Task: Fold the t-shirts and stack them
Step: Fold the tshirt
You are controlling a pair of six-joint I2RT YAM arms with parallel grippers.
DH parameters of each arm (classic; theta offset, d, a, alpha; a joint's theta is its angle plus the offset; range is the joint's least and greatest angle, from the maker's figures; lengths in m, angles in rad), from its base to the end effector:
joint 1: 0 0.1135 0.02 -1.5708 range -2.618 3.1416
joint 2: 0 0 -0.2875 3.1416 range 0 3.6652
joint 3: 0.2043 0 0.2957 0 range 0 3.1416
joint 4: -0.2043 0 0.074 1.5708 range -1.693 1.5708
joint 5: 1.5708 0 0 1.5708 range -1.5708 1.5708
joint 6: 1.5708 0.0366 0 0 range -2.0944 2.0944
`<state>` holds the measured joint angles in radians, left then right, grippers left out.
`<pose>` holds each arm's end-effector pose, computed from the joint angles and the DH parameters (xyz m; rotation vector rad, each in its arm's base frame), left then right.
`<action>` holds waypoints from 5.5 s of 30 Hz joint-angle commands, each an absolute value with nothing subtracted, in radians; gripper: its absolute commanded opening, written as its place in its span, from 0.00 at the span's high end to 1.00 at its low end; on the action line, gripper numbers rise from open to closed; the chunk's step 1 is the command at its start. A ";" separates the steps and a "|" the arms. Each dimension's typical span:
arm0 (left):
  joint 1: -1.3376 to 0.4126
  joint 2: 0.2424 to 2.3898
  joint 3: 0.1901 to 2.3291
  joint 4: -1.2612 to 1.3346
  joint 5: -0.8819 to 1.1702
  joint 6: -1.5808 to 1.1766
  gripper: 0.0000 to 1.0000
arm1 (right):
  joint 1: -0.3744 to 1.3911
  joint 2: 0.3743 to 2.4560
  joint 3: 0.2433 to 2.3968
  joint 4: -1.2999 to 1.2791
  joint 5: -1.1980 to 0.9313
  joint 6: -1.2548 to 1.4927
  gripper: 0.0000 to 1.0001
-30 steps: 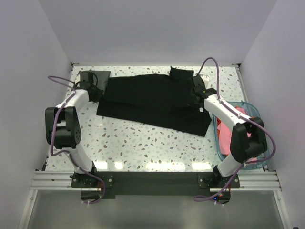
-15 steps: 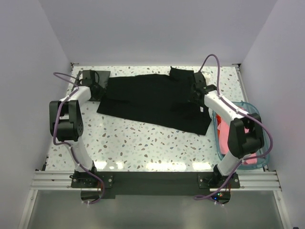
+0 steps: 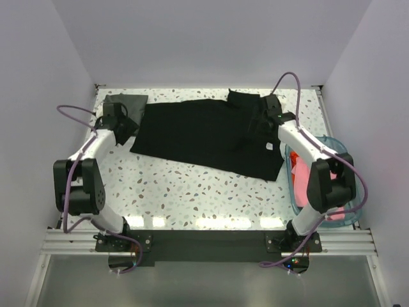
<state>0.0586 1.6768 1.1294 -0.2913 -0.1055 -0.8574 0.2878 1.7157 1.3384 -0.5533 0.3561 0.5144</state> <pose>0.4018 0.0274 0.2178 -1.1126 2.1464 -0.2427 0.4039 0.1063 0.2602 0.4169 2.3871 -0.0877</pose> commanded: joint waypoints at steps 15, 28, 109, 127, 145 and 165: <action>0.032 1.537 0.874 -0.270 -0.198 -0.902 0.40 | 0.370 1.358 0.871 -0.529 0.327 0.661 0.26; 0.026 1.583 0.818 -0.229 -0.199 -0.920 0.45 | 0.370 1.381 0.752 -0.465 0.367 0.732 0.28; -0.097 1.486 1.164 -0.319 -0.282 -0.583 0.50 | 0.350 1.570 1.371 -0.605 0.365 0.439 0.41; -0.103 1.924 1.493 -0.268 -0.232 -0.430 0.51 | 0.244 2.414 2.092 -0.647 0.370 0.356 0.51; -0.123 2.072 1.600 -0.369 -0.247 -0.416 0.55 | 0.238 2.205 1.936 -0.557 0.454 0.370 1.00; -0.140 2.039 1.551 -0.473 -0.264 -0.561 0.51 | 0.238 1.884 1.663 -0.466 0.405 0.377 1.00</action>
<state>-0.1379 2.0792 1.5539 -0.4717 -0.2737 -0.5133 0.2413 1.9339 1.6733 -0.5083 0.4007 0.3740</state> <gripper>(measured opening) 0.468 0.008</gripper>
